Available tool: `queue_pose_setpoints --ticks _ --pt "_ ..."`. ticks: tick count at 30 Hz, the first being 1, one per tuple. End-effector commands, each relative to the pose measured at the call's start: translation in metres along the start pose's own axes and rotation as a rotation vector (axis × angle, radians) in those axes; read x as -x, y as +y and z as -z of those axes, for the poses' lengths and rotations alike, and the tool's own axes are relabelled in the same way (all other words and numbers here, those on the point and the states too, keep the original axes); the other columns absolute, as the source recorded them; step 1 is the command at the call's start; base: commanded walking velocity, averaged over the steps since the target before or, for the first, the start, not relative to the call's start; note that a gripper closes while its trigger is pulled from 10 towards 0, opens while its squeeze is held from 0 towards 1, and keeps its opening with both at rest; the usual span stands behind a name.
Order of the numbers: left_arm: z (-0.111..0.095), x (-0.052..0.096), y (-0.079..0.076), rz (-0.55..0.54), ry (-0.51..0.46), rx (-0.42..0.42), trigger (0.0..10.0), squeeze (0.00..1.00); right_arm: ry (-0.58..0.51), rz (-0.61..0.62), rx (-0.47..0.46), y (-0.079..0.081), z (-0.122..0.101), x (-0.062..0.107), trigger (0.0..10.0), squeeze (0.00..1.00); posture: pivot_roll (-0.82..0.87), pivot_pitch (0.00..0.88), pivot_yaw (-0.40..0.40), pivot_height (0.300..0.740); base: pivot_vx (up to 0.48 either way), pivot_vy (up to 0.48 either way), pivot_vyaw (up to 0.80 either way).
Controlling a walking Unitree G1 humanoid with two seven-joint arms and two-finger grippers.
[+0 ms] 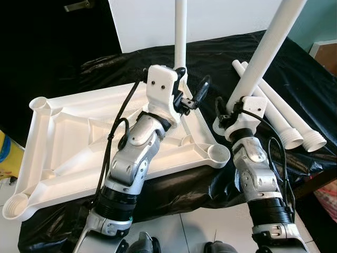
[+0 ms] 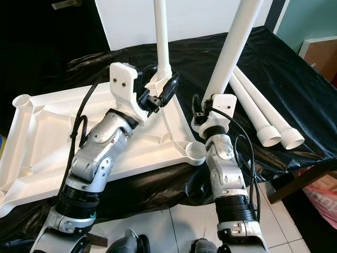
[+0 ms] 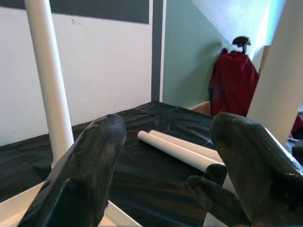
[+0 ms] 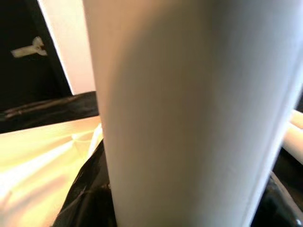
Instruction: Building children table
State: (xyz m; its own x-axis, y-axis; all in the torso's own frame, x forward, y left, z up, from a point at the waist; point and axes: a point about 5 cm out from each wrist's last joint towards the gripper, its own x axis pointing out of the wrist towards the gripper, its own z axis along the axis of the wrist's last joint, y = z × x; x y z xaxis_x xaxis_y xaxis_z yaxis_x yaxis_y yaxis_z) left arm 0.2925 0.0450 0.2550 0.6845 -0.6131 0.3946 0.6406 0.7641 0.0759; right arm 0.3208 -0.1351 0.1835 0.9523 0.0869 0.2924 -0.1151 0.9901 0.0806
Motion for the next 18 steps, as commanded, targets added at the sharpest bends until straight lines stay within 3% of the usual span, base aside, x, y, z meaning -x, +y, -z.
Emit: queue_pose_setpoints --ticks 1,2,18 --pt "0.0 0.005 -0.004 0.046 -0.008 -0.02 10.0 0.0 -0.019 -0.027 0.006 0.003 -0.002 0.004 10.0 0.0 -0.06 0.089 0.047 0.74 0.0 0.0 0.0" --pt "0.004 0.012 -0.003 0.051 0.006 -0.026 10.0 0.0 -0.015 -0.04 0.005 0.003 -0.002 0.01 10.0 0.0 -0.06 0.088 0.048 0.74 0.0 0.0 0.0" --pt "0.018 0.033 0.0 0.075 0.059 -0.085 10.0 0.0 -0.003 -0.1 0.006 0.006 0.002 0.027 10.0 0.0 -0.06 0.073 0.048 0.74 0.0 0.0 0.0"
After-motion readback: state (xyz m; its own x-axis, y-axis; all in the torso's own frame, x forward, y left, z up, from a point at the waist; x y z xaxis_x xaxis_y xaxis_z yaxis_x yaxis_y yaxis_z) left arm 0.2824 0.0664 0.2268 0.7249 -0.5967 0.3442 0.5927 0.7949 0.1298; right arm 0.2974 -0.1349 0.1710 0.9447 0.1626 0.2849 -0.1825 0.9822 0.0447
